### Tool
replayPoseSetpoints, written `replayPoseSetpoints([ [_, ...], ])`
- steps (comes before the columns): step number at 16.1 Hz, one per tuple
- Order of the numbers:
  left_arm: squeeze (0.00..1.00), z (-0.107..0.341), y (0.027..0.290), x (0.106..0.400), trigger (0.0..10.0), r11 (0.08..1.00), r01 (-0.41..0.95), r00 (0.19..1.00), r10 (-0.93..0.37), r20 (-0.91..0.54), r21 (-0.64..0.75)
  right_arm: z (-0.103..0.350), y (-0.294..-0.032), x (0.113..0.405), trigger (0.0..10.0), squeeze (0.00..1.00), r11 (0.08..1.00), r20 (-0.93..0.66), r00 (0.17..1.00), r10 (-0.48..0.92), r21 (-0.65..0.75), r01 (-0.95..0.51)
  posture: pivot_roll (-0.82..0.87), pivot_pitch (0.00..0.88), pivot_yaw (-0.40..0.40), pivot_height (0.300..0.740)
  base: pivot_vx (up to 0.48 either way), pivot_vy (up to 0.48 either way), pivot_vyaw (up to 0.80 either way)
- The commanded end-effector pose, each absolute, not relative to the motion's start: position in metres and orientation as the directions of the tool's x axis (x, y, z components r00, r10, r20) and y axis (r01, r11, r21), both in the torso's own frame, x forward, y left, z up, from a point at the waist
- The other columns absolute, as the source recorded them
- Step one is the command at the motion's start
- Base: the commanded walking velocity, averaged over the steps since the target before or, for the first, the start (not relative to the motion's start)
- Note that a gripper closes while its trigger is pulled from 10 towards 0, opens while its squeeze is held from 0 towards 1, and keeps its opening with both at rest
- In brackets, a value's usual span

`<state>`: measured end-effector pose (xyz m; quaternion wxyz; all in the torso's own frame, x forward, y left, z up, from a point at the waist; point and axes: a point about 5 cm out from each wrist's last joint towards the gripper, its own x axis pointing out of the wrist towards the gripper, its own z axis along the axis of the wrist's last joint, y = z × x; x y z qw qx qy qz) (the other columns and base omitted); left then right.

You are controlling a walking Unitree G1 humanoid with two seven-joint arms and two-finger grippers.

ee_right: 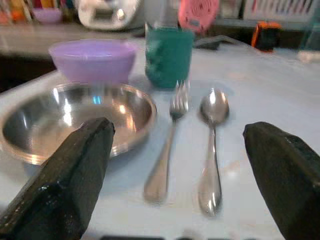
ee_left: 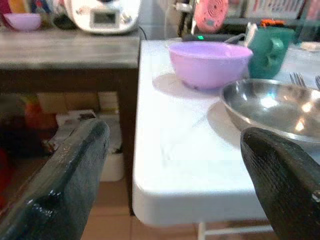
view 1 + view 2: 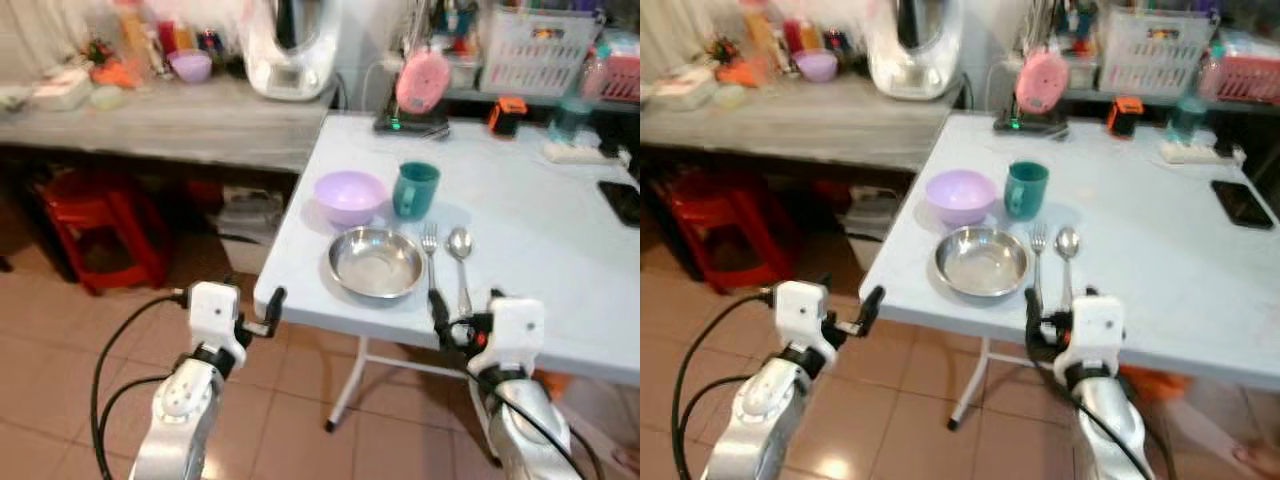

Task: Setting the table

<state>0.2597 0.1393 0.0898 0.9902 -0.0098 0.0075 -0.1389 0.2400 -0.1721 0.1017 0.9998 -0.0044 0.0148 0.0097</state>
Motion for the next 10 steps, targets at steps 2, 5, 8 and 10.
replayPoseSetpoints([
  [2, 0.0, 0.0914, 0.1504, 0.2603, 10.0, 0.968, 0.252, 0.968, -0.252, -0.013, 0.0, 0.1072, -0.1636, 0.2424, 10.0, 0.0, 0.999, -0.006, 0.999, 0.044, -0.001, -0.044, 0.0, 0.0, -0.014, 0.74, 0.306, 0.0, 0.0],
  [5, 0.0, 0.0905, 0.1504, 0.26, 10.0, 0.967, 0.253, 0.967, -0.253, -0.017, 0.002, 0.1071, -0.1637, 0.2429, 10.0, 0.0, 0.999, -0.008, 0.999, 0.045, -0.002, -0.045, 0.0, 0.0, -0.018, 0.74, 0.295, 0.0, 0.0],
  [8, 0.0, 0.0888, 0.1531, 0.2579, 10.0, 0.97, 0.245, 0.969, -0.245, -0.024, 0.005, 0.1069, -0.1628, 0.2437, 10.0, 0.0, 0.999, -0.009, 0.999, 0.05, -0.002, -0.05, 0.01, 0.0, -0.023, 0.74, 0.279, 0.0, 0.0],
  [10, 0.0, 0.087, 0.1548, 0.2556, 10.0, 0.969, 0.247, 0.969, -0.247, -0.032, 0.0, 0.1074, -0.162, 0.2441, 10.0, 0.0, 0.998, -0.003, 0.998, 0.056, 0.011, -0.056, 0.01, 0.0, -0.028, 0.74, 0.0, 0.0, 0.0],
])
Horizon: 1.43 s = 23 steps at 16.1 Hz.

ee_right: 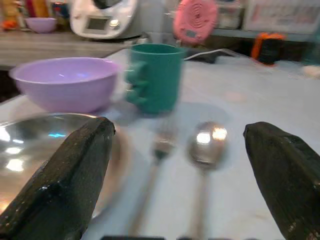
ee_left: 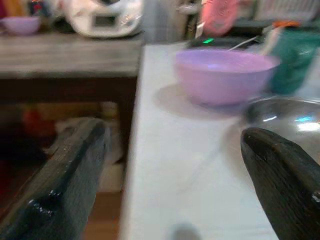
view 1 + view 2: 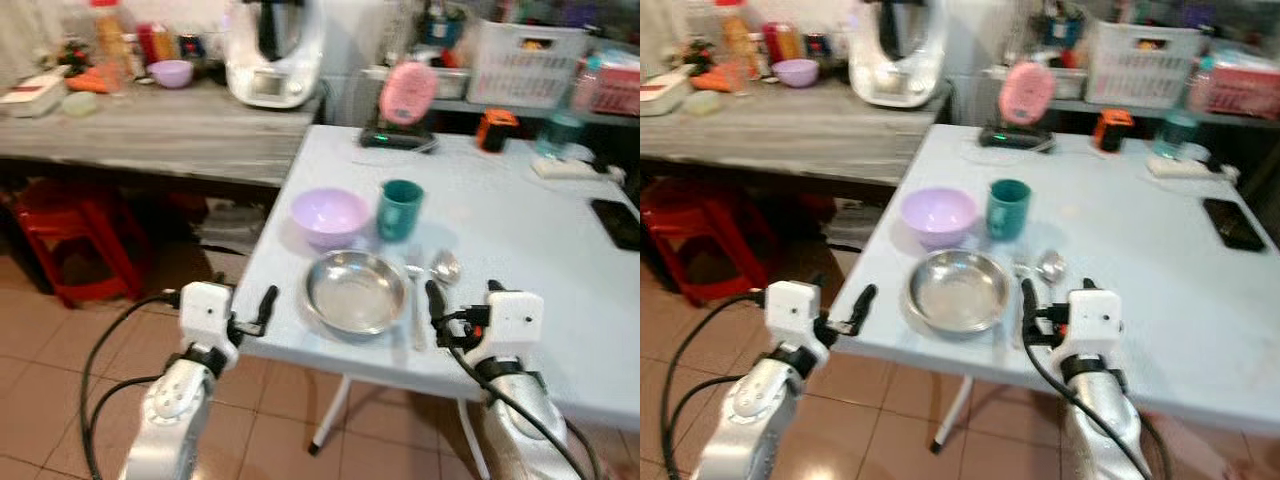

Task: Setting the table

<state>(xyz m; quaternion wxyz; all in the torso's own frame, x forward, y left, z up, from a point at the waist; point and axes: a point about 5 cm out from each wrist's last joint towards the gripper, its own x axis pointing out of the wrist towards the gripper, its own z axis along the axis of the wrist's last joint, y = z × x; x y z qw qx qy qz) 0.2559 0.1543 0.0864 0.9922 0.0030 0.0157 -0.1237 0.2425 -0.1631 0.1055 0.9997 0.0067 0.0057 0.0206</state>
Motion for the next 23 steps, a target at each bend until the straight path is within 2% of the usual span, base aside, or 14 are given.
replayPoseSetpoints([
  [1, 0.0, 0.087, 0.156, 0.255, 10.0, 0.969, 0.246, 0.969, -0.246, -0.033, -0.001, 0.108, -0.162, 0.244, 10.0, 0.0, 0.998, 0.0, 0.998, 0.055, 0.024, -0.055, 0.01, 0.0, -0.028, 0.74, 0.0, 0.0, 0.0],
  [5, 0.0, 0.082, 0.165, 0.249, 10.0, 0.964, 0.265, 0.963, -0.264, -0.063, 0.024, 0.108, -0.163, 0.243, 10.0, 0.0, 0.998, -0.014, 0.998, 0.059, 0.037, -0.059, 0.01, 0.0, -0.028, 0.74, 0.0, 0.0, 0.0],
  [8, 0.0, 0.081, 0.167, 0.241, 10.0, 0.94, 0.337, 0.94, -0.333, -0.079, 0.049, 0.104, -0.161, 0.24, 10.0, 0.0, 0.999, -0.046, 0.998, 0.052, 0.006, -0.052, 0.01, 0.0, -0.024, 0.74, 0.0, 0.0, 0.0],
  [11, 0.0, 0.075, 0.165, 0.235, 10.0, 0.91, 0.415, 0.904, -0.411, -0.115, 0.016, 0.103, -0.155, 0.24, 10.0, 0.0, 0.993, -0.046, 0.994, 0.101, 0.069, -0.098, 0.0, 0.0, -0.021, 0.74, 0.0, 0.0, 0.0],
  [12, 0.0, 0.075, 0.167, 0.234, 10.0, 0.901, 0.434, 0.896, -0.429, -0.113, 0.019, 0.105, -0.154, 0.24, 10.0, 0.0, 0.992, -0.03, 0.992, 0.122, 0.045, -0.121, 0.0, 0.0, -0.018, 0.74, 0.0, 0.0, 0.0],
  [16, 0.0, 0.078, 0.172, 0.235, 10.0, 0.878, 0.477, 0.875, -0.472, -0.104, 0.028, 0.103, -0.154, 0.241, 10.0, 0.0, 0.968, -0.082, 0.982, 0.172, 0.201, -0.152, -0.01, 0.0, -0.019, 0.74, 0.0, 0.0, 0.0],
  [23, 0.0, 0.083, 0.17, 0.237, 10.0, 0.858, 0.508, 0.86, -0.502, -0.087, 0.071, 0.101, -0.151, 0.264, 10.0, 0.0, 0.954, -0.17, 0.967, 0.191, 0.265, -0.142, 0.0, 0.001, -0.015, 0.74, 0.0, 0.0, 0.0],
])
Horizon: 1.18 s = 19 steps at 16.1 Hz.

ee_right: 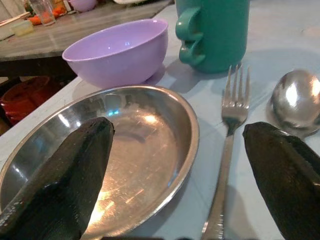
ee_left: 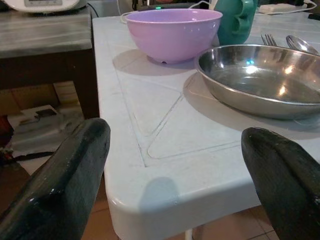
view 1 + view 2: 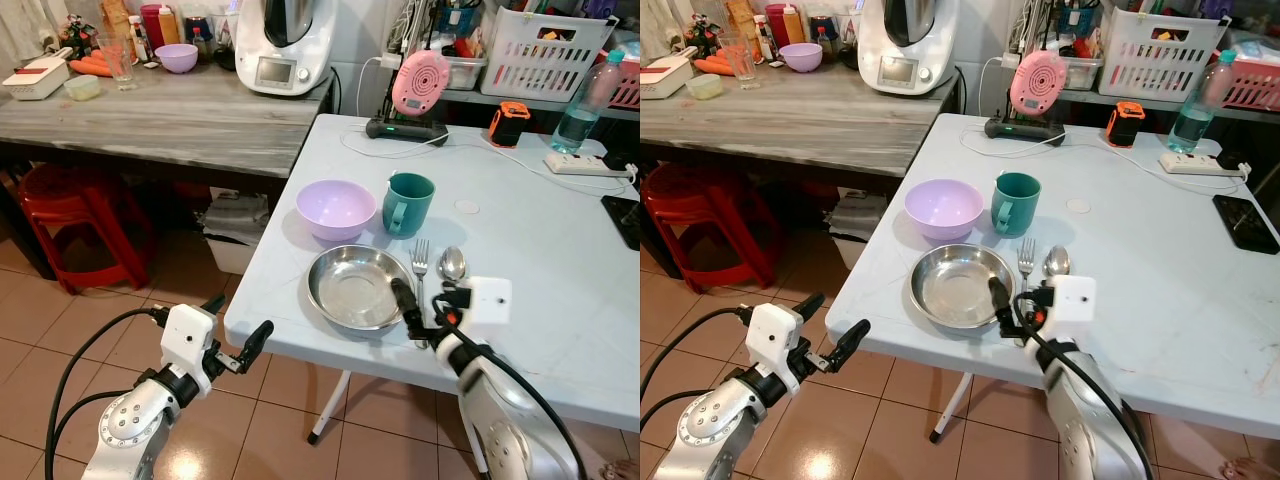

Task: Setting the table

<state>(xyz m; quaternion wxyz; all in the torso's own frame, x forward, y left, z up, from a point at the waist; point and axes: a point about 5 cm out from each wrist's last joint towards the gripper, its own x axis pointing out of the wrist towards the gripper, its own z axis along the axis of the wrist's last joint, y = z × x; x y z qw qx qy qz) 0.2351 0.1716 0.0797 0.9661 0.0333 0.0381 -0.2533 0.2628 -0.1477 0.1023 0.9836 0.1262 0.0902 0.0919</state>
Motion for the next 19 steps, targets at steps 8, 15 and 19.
replayPoseSetpoints([
  [8, 0.0, 0.087, 0.16, 0.234, 10.0, 0.84, 0.539, 0.842, -0.536, -0.061, 0.063, 0.098, -0.134, 0.28, 10.0, 0.0, 0.945, -0.237, 0.943, 0.233, 0.284, -0.162, 0.01, 0.007, -0.018, 0.74, 0.0, 0.0, 0.0],
  [15, 0.0, 0.094, 0.16, 0.233, 10.0, 0.815, 0.577, 0.817, -0.575, -0.051, 0.058, 0.093, -0.133, 0.287, 9.4, 0.0, 0.936, -0.281, 0.928, 0.244, 0.318, -0.15, 0.02, 0.01, -0.017, 0.74, 0.0, 0.0, 0.0],
  [19, 0.0, 0.093, 0.161, 0.227, 10.0, 0.776, 0.629, 0.777, -0.625, -0.078, 0.048, 0.098, -0.132, 0.296, 2.0, 0.0, 0.933, -0.275, 0.927, 0.256, 0.32, -0.163, 0.02, 0.008, -0.017, 0.74, 0.0, 0.0, 0.0],
])
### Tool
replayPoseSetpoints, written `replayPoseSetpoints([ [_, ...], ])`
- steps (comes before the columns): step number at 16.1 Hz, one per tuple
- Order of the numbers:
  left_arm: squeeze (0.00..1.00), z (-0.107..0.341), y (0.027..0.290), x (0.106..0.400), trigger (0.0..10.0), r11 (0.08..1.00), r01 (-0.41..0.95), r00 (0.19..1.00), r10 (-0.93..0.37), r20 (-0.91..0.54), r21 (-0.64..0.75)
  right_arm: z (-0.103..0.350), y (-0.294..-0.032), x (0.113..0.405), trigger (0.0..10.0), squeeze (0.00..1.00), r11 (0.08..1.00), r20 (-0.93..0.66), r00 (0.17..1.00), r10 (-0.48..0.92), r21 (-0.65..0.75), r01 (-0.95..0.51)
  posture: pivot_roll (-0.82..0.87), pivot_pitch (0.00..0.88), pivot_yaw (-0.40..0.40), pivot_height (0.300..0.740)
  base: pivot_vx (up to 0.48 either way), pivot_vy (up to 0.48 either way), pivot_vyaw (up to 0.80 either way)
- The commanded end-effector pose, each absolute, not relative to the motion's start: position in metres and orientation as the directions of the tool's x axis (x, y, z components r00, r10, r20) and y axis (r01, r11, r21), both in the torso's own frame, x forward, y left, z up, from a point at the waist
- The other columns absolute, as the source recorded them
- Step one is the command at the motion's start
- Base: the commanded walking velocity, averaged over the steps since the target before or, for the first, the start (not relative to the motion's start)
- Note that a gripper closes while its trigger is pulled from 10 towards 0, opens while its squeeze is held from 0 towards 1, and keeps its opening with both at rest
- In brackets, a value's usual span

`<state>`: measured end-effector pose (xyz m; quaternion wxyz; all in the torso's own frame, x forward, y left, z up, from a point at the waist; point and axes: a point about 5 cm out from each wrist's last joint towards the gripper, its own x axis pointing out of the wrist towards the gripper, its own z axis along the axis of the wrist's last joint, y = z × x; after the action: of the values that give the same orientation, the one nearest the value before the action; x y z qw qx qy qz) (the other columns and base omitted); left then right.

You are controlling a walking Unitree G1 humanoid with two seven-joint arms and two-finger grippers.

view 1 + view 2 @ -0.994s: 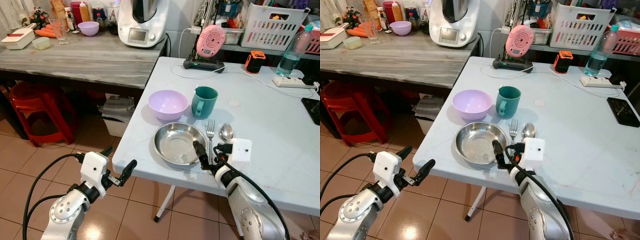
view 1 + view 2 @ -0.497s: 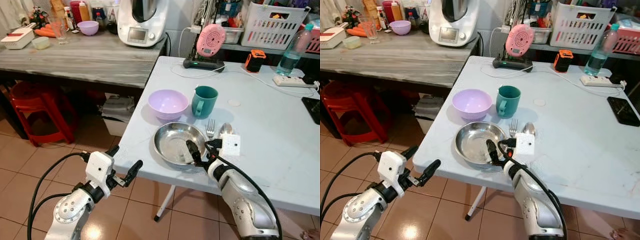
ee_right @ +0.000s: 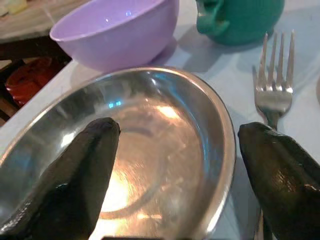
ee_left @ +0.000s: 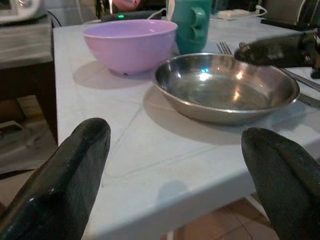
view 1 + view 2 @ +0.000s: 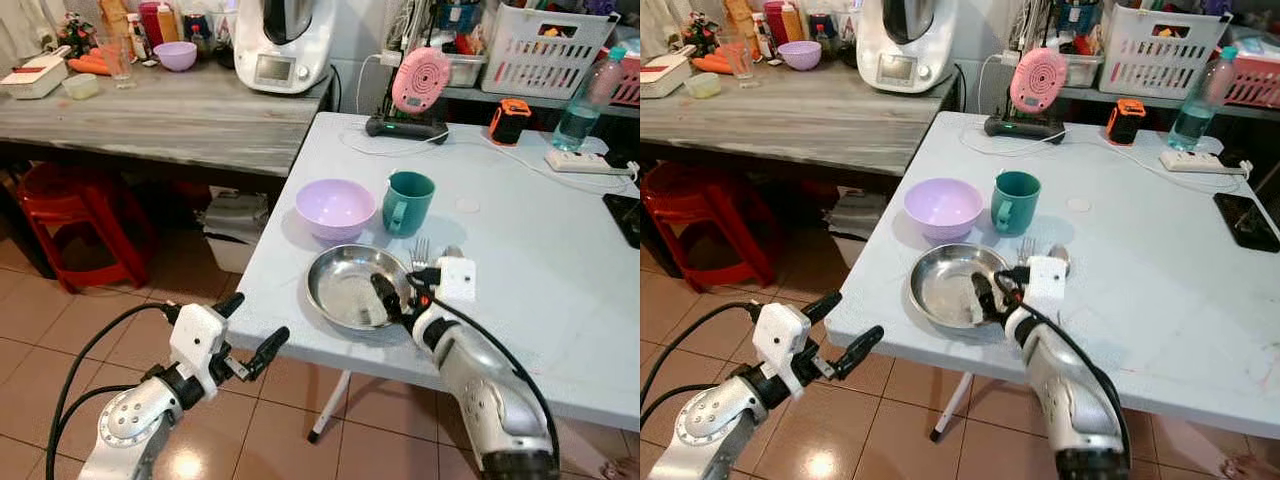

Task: Setting the table

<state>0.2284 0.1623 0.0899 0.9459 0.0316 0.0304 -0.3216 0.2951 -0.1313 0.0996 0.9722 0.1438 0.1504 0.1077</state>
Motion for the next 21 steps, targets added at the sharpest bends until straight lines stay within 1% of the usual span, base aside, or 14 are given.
replayPoseSetpoints([
  [1, 0.0, 0.093, 0.16, 0.226, 10.0, 0.766, 0.642, 0.766, -0.637, -0.082, 0.047, 0.098, -0.133, 0.297, 2.1, 0.0, 0.933, -0.277, 0.927, 0.254, 0.322, -0.16, 0.02, 0.008, -0.017, 0.74, 0.0, 0.0, 0.0],
  [2, 0.0, 0.095, 0.16, 0.225, 10.0, 0.759, 0.65, 0.759, -0.646, -0.078, 0.045, 0.098, -0.134, 0.297, 0.4, 0.0, 0.929, -0.28, 0.925, 0.257, 0.335, -0.157, 0.02, 0.011, -0.017, 0.74, 0.0, 0.0, 0.0],
  [3, 0.0, 0.095, 0.16, 0.225, 10.0, 0.758, 0.65, 0.759, -0.646, -0.077, 0.046, 0.097, -0.136, 0.297, 0.0, 0.0, 0.93, -0.286, 0.925, 0.252, 0.336, -0.15, 0.02, 0.012, -0.016, 0.74, 0.0, 0.0, 0.0],
  [5, 0.0, 0.095, 0.16, 0.223, 10.0, 0.738, 0.672, 0.74, -0.667, -0.086, 0.058, 0.094, -0.138, 0.296, 0.0, 0.0, 0.925, -0.3, 0.921, 0.247, 0.355, -0.132, 0.02, 0.011, -0.015, 0.74, 0.0, 0.0, 0.0],
  [6, 0.0, 0.096, 0.159, 0.221, 10.0, 0.721, 0.689, 0.725, -0.683, -0.09, 0.075, 0.093, -0.138, 0.295, 0.2, 0.0, 0.923, -0.307, 0.918, 0.252, 0.36, -0.133, 0.02, 0.015, -0.015, 0.74, 0.0, 0.0, 0.0],
  [7, 0.0, 0.095, 0.16, 0.219, 10.0, 0.711, 0.698, 0.717, -0.691, -0.097, 0.088, 0.093, -0.137, 0.295, 0.0, 0.0, 0.919, -0.311, 0.914, 0.259, 0.372, -0.133, 0.02, 0.016, -0.015, 0.74, 0.0, 0.0, 0.0],
  [8, 0.0, 0.095, 0.16, 0.219, 10.0, 0.706, 0.702, 0.712, -0.695, -0.1, 0.097, 0.093, -0.136, 0.295, 0.2, 0.0, 0.919, -0.312, 0.913, 0.262, 0.371, -0.137, 0.01, 0.016, -0.013, 0.74, 0.0, 0.0, 0.0],
  [10, 0.0, 0.095, 0.16, 0.219, 10.0, 0.709, 0.699, 0.715, -0.692, -0.097, 0.092, 0.091, -0.135, 0.294, 0.0, 0.0, 0.913, -0.321, 0.91, 0.264, 0.388, -0.128, 0.01, 0.017, -0.01, 0.74, 0.0, 0.0, 0.0],
  [11, 0.0, 0.095, 0.16, 0.218, 10.0, 0.707, 0.701, 0.713, -0.694, -0.097, 0.092, 0.09, -0.133, 0.294, 0.9, 0.0, 0.909, -0.326, 0.905, 0.275, 0.394, -0.135, 0.02, 0.018, -0.009, 0.74, 0.0, 0.0, 0.0],
  [14, 0.0, 0.094, 0.16, 0.218, 10.0, 0.701, 0.706, 0.708, -0.699, -0.1, 0.097, 0.089, -0.126, 0.295, 1.5, 0.0, 0.892, -0.337, 0.89, 0.307, 0.429, -0.145, 0.02, 0.019, -0.007, 0.74, 0.0, 0.0, 0.0],
  [15, 0.0, 0.094, 0.16, 0.218, 10.0, 0.7, 0.708, 0.706, -0.701, -0.1, 0.098, 0.089, -0.123, 0.296, 1.3, 0.0, 0.887, -0.339, 0.887, 0.315, 0.438, -0.147, 0.02, 0.019, -0.007, 0.74, 0.0, 0.0, 0.0],
  [16, 0.0, 0.094, 0.159, 0.218, 10.0, 0.698, 0.709, 0.705, -0.702, -0.098, 0.098, 0.088, -0.12, 0.296, 0.0, 0.0, 0.884, -0.343, 0.883, 0.32, 0.444, -0.148, 0.02, 0.018, -0.008, 0.74, 0.0, 0.0, 0.0],
  [18, 0.0, 0.094, 0.157, 0.218, 10.0, 0.692, 0.715, 0.7, -0.708, -0.095, 0.1, 0.087, -0.117, 0.297, 0.0, 0.0, 0.877, -0.351, 0.878, 0.326, 0.46, -0.141, 0.02, 0.018, -0.008, 0.74, 0.0, 0.0, 0.0],
  [21, 0.0, 0.094, 0.157, 0.218, 10.0, 0.678, 0.727, 0.686, -0.721, -0.099, 0.108, 0.09, -0.123, 0.301, 0.0, 0.0, 0.879, -0.359, 0.889, 0.286, 0.467, -0.094, 0.03, 0.023, -0.006, 0.74, 0.0, 0.0, 0.0],
])
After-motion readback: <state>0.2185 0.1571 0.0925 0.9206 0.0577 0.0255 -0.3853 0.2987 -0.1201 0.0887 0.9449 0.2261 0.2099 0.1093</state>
